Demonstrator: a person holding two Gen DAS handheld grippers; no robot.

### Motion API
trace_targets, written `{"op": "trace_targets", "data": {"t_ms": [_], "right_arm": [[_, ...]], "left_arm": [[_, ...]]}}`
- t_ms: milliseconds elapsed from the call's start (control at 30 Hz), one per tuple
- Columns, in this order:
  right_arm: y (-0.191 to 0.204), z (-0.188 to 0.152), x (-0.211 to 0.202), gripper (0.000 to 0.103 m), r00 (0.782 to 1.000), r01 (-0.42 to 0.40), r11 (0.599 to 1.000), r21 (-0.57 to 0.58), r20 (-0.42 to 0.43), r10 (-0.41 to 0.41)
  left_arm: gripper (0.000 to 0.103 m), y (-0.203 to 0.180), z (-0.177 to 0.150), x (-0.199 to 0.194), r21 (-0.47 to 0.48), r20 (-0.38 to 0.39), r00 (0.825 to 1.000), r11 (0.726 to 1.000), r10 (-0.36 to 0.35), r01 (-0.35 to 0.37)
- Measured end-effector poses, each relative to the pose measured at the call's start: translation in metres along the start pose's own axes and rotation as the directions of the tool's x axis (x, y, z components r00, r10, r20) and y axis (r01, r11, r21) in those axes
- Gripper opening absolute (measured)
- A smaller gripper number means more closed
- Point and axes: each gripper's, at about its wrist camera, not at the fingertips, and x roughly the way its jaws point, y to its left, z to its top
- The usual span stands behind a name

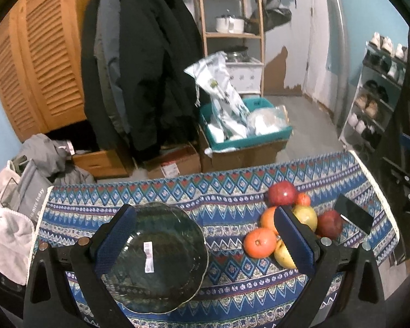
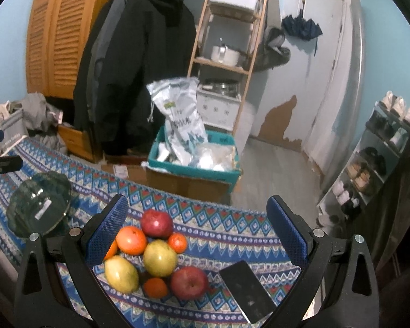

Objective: Organize fruits
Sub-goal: 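Lower the left tool onto an orange while the right tool approaches a red apple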

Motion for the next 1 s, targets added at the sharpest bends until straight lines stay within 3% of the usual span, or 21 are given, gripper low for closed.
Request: {"op": "trace_targets", "data": {"t_ms": [333,767,1000], "right_arm": [[-0.004,-0.031,0.040,0.100,0.987,-0.008,1.000,-0.002,-0.159,0.008],[-0.011,-0.069,0.091,0.099,0.937,-0.019,1.000,0.005,-0.348,0.019],[-0.010,-0.083,0.110,0.099,0.912,-0.028,1.000,0.003,-0.410,0.027]], "left_arm": [[0.102,-0.024,-0.008,0.038,0.068,-0.088,0.996,0.998,-0.011,0.017],[0.102,-0.051,-0.023,0.092,0.149,-0.206,0.979,0.988,-0.005,0.036],[0.102,-0.057,-0.032,0.118,0.157,-0.266,0.964,0.986,-0.010,0.053]]}}
